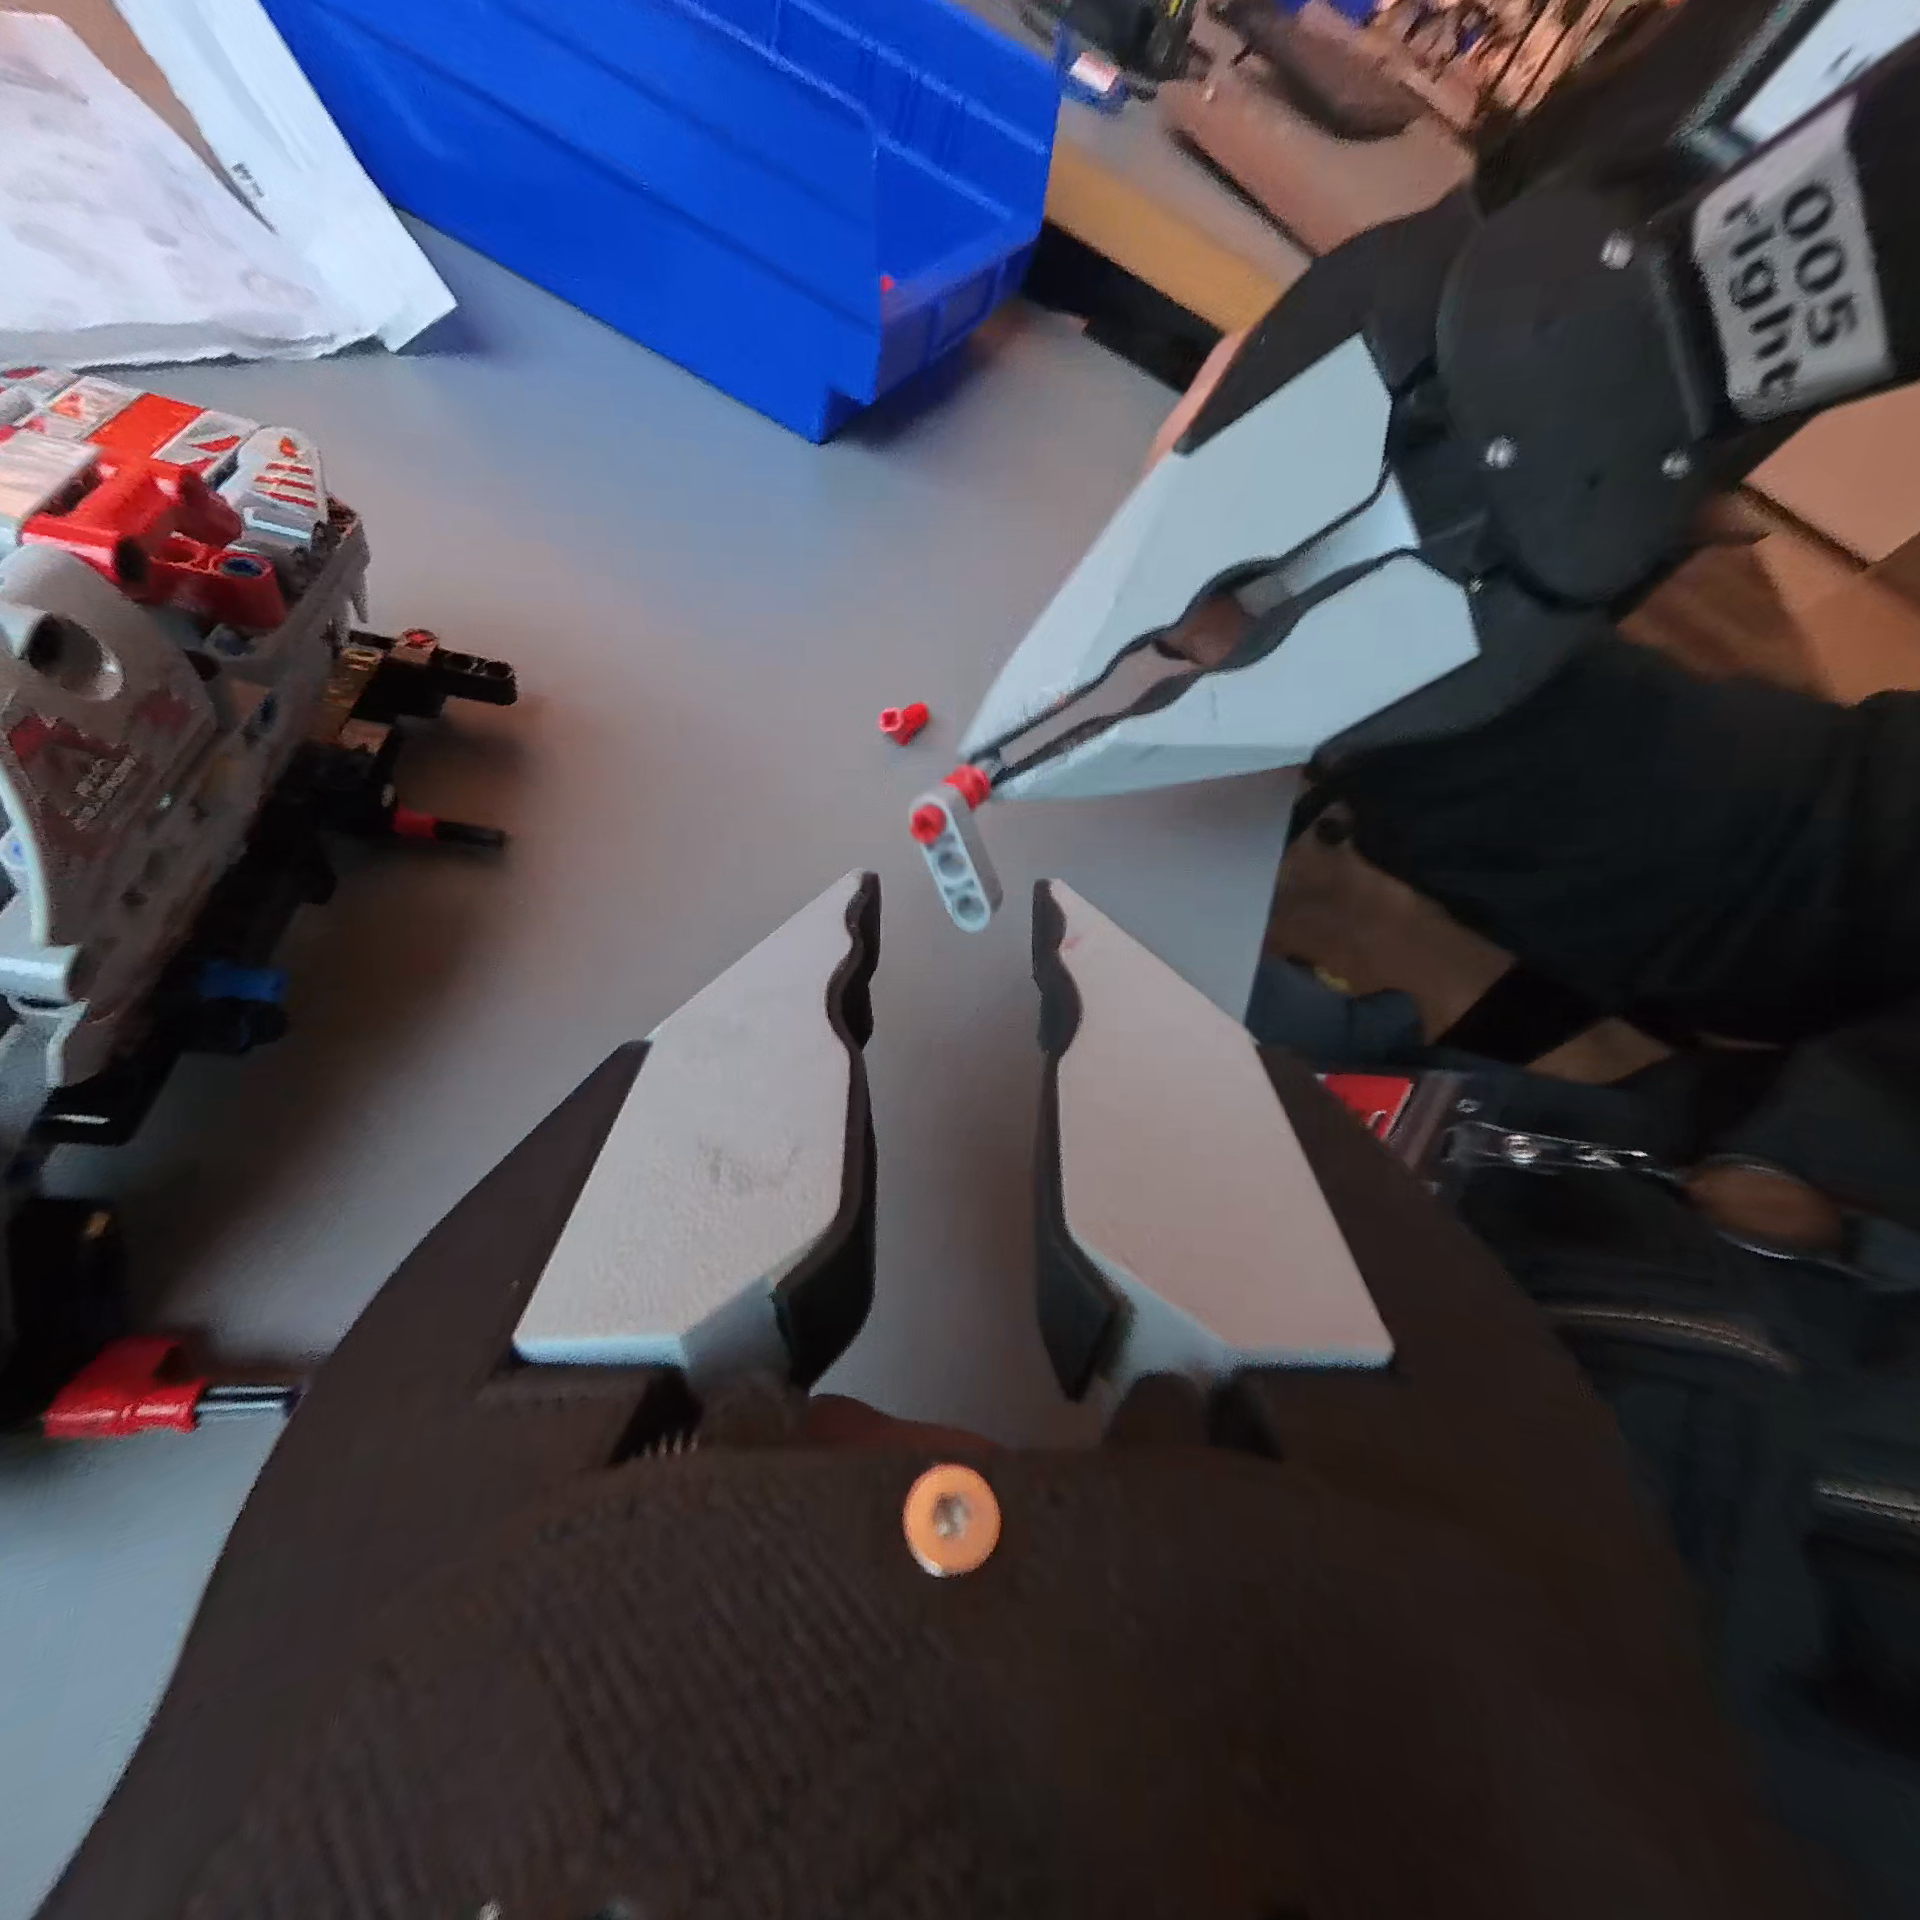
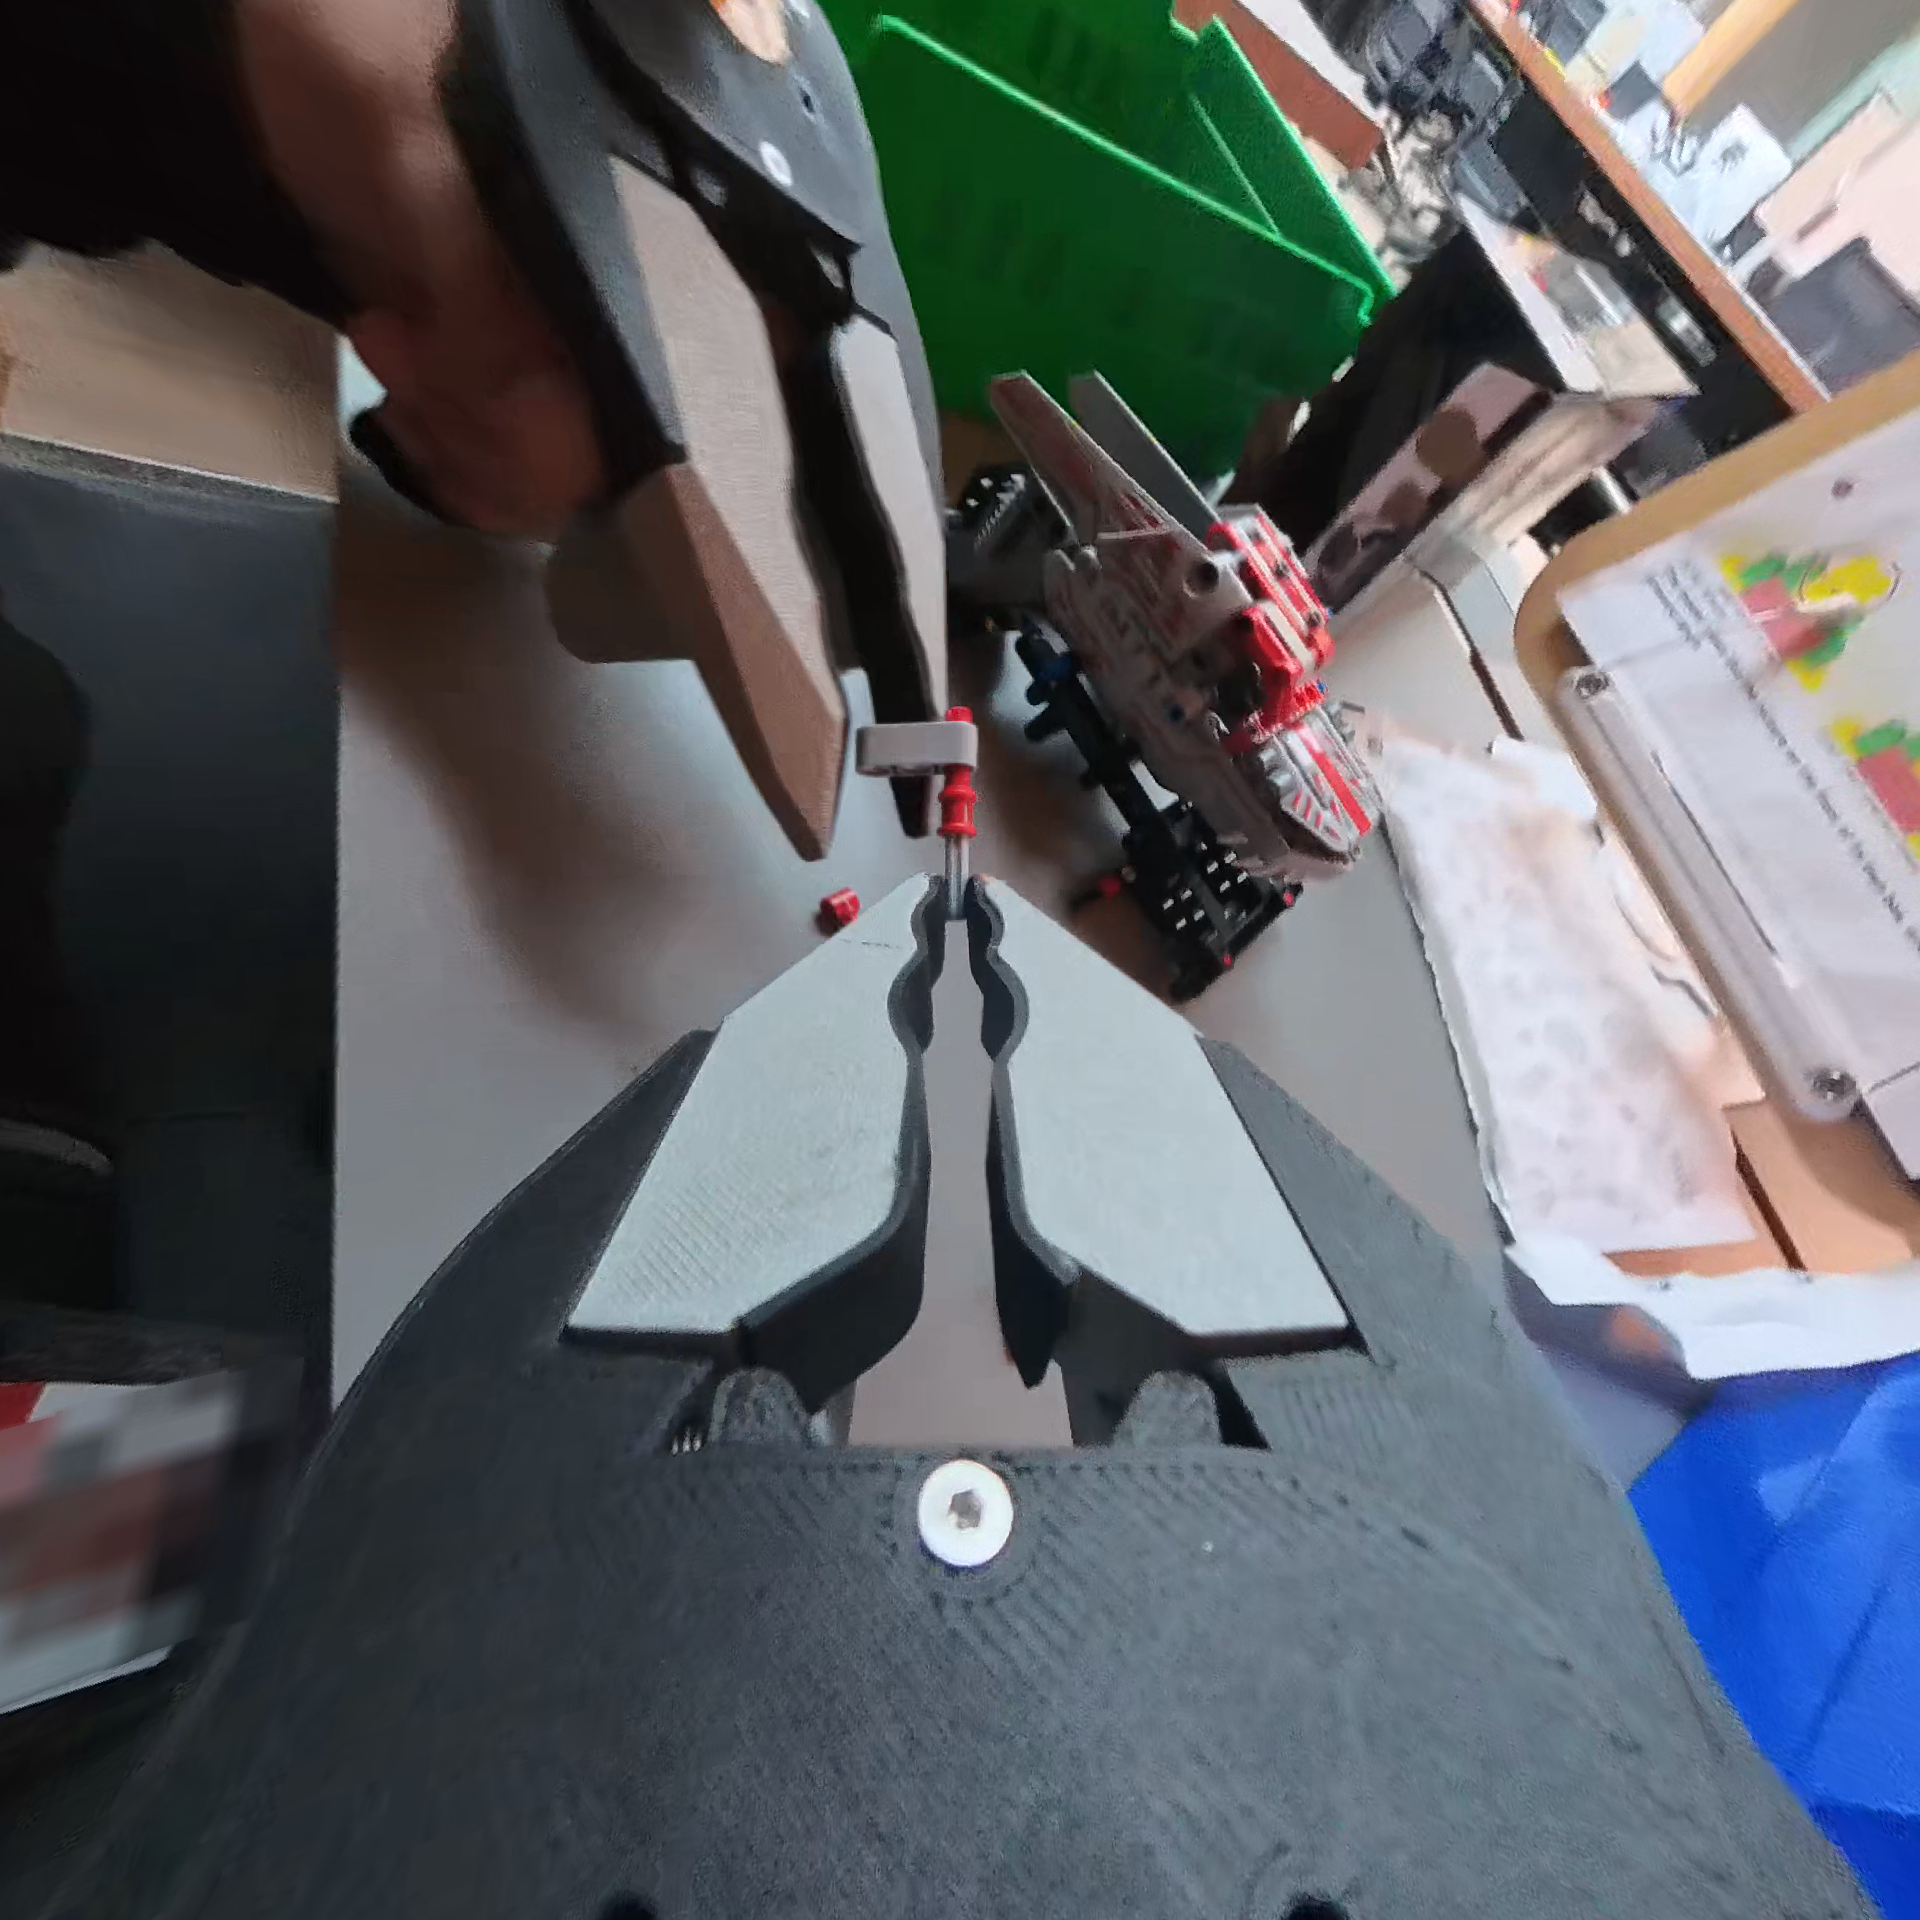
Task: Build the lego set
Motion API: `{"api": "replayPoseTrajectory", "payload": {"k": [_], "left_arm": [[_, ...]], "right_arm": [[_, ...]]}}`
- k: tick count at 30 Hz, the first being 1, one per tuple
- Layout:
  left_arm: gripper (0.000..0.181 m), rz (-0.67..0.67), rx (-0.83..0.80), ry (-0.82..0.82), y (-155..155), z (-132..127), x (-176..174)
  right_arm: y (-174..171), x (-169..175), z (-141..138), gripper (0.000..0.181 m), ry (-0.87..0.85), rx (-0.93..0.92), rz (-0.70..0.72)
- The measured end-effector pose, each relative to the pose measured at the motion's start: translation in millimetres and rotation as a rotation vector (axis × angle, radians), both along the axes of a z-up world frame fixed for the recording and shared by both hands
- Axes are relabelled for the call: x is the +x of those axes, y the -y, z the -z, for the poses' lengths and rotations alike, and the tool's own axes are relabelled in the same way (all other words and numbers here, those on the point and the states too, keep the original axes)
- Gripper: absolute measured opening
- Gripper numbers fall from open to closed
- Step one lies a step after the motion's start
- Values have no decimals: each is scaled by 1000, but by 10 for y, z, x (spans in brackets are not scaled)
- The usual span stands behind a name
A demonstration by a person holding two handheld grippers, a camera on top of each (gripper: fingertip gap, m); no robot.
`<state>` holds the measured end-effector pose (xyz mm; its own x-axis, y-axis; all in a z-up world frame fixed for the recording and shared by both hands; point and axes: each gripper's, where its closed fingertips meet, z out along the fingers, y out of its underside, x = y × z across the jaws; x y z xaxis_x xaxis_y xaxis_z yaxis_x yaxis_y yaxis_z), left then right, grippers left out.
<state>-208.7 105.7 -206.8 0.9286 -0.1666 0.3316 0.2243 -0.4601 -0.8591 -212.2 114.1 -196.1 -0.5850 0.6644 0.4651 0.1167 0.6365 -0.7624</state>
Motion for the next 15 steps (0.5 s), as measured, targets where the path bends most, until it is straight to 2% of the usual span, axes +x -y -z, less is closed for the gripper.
{"api": "replayPoseTrajectory", "payload": {"k": [2, 3, 5, 11, 15], "left_arm": [[24, 13, 28, 39, 10, -66, 22], [11, 21, 45, 51, 17, -99, 27], [7, 26, 67, 50, 21, -126, 25], [6, 23, 69, 32, -38, -69, 79], [6, 23, 81, 78, -33, -96, 70]], "right_arm": [[28, 30, 3, 1, -14, 45, -23], [26, 35, 1, 1, -29, 66, -25], [33, 35, -9, 1, -44, 75, -23], [35, 1, 64, 2, -42, 84, -6], [31, -16, 41, 0, -89, 133, 3]]}}
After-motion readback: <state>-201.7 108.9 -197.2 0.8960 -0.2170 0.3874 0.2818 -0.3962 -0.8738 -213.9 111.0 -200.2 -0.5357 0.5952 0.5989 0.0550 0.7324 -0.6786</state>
